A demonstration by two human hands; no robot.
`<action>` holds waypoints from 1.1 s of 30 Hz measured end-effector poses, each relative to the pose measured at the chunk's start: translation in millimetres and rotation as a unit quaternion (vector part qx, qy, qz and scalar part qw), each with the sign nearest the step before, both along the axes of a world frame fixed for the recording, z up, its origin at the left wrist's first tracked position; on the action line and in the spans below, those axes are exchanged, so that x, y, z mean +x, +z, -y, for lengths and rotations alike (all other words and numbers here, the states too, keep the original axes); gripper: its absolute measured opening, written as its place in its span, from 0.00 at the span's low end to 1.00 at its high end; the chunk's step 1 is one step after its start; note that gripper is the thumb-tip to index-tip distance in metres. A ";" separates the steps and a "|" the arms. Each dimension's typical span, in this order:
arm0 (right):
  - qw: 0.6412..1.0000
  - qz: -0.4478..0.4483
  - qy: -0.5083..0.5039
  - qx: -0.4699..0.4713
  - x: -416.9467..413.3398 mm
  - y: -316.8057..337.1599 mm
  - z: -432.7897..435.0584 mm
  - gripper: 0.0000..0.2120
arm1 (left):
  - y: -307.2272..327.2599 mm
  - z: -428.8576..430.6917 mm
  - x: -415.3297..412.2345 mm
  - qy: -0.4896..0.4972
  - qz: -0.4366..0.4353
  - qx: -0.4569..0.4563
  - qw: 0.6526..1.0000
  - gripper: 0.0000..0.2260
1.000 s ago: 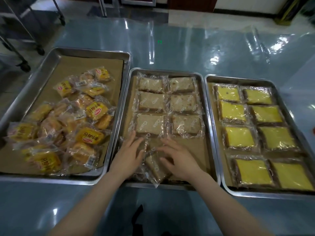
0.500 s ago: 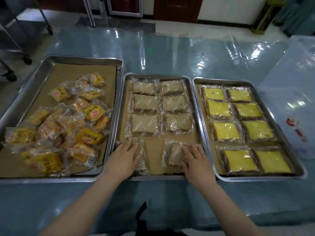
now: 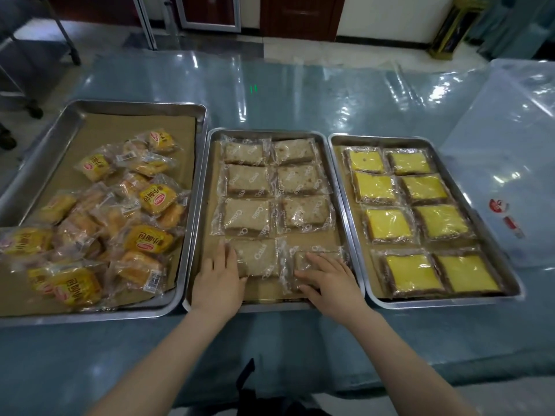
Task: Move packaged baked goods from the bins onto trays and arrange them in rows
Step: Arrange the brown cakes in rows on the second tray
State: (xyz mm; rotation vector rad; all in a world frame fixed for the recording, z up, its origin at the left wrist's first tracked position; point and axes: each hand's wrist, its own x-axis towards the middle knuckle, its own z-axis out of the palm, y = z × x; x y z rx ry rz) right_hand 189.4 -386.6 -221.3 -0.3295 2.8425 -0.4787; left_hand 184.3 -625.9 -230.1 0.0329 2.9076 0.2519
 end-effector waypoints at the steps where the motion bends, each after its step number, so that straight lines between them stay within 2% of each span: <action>1: 1.000 0.000 0.000 0.002 0.1 1.8 0.6 0.16 | 2.5 -1.6 -0.2 -0.018 -0.029 -0.008 0.999 0.29; 3: 1.000 -0.003 -0.015 -0.025 -0.8 6.3 3.8 0.18 | 3.6 -7.7 -2.9 -0.063 -0.043 0.011 0.997 0.29; 6: 0.998 -0.013 -0.021 -0.056 -5.5 11.7 15.4 0.23 | -4.2 -17.9 -6.7 -0.121 0.007 0.017 0.992 0.29; 9: 0.998 -0.004 0.033 -0.051 -14.6 11.0 35.0 0.23 | -10.5 -18.6 -5.9 -0.121 0.073 0.035 0.989 0.30; 12: 0.998 0.009 0.040 -0.049 -22.6 8.4 52.2 0.23 | -10.8 -13.9 3.3 -0.131 0.092 0.025 0.987 0.30; 17: 0.999 -0.006 0.046 0.012 -24.7 -1.7 57.5 0.24 | -7.1 -10.3 14.5 -0.114 0.113 0.023 0.987 0.30; 23: 0.999 0.028 0.018 0.028 -38.3 9.7 64.4 0.24 | -0.2 -6.2 17.9 -0.126 0.118 0.044 0.984 0.30; 26: 0.998 0.049 0.013 0.031 -44.9 14.6 66.9 0.16 | 3.1 -1.8 20.9 -0.128 0.107 0.066 0.984 0.29; 28: 1.000 0.024 -0.011 -0.005 -50.5 15.5 66.2 0.11 | 7.1 -1.2 19.8 -0.120 0.093 0.094 0.984 0.28; 31: 0.996 -0.014 -0.024 -0.080 -59.5 16.0 71.7 0.12 | 13.5 3.2 16.4 -0.097 0.039 0.115 0.988 0.27; 33: 0.992 -0.006 -0.015 -0.123 -64.2 18.3 81.1 0.13 | 18.4 10.1 14.4 -0.074 0.000 0.118 0.990 0.27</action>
